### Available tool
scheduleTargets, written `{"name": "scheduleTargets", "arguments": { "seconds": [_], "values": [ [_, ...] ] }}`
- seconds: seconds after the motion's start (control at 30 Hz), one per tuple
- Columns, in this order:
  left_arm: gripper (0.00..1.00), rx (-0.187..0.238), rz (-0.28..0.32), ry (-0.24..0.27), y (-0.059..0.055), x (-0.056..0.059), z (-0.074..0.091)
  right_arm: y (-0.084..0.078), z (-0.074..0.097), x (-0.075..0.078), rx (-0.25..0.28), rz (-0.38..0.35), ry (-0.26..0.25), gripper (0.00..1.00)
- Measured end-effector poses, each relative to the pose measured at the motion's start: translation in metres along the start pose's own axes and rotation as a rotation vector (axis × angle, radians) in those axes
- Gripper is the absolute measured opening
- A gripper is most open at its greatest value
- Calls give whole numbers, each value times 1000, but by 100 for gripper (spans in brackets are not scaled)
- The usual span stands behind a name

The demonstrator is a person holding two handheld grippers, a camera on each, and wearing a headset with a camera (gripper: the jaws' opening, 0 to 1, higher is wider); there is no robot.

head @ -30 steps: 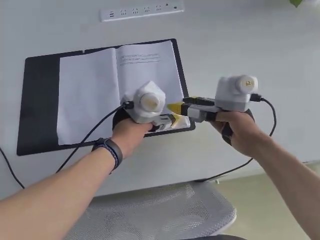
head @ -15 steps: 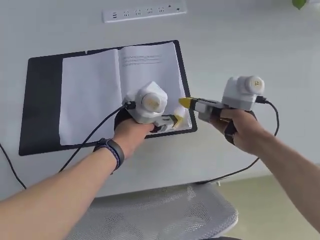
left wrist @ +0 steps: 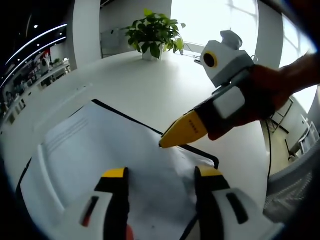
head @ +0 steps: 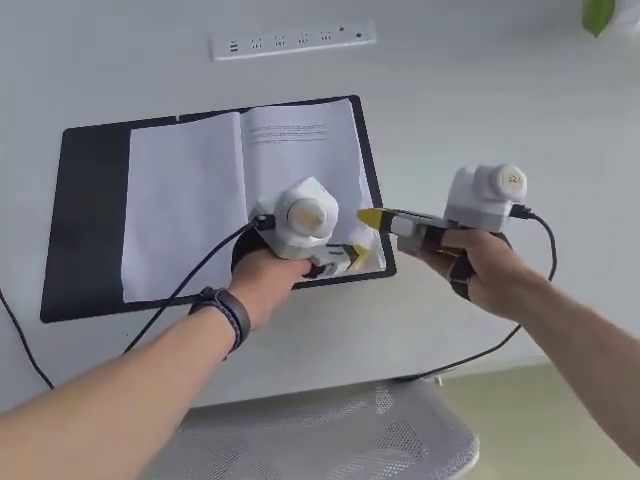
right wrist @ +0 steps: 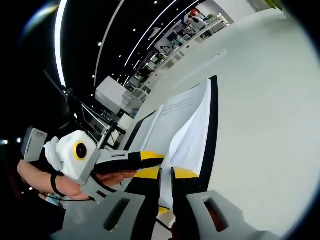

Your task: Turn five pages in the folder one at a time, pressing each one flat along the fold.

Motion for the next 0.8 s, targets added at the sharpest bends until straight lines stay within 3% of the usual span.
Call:
{"name": "scheduleTargets", "arguments": {
  "seconds": [0.8],
  "values": [
    [56,-9,28,-18,4,2,2,5,7,-2,9,16,31,0]
  ]
}}
Point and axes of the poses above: the centre of the closed fingertips' face, and the gripper's own axes: z roughly backward along the fingers, x roughly to its right, y roughly out of its top, the point moved 1 cm from there along z, roughly backward along the fingers, and after that the axes turned 15 degrees about x, right-handed, at the moved point
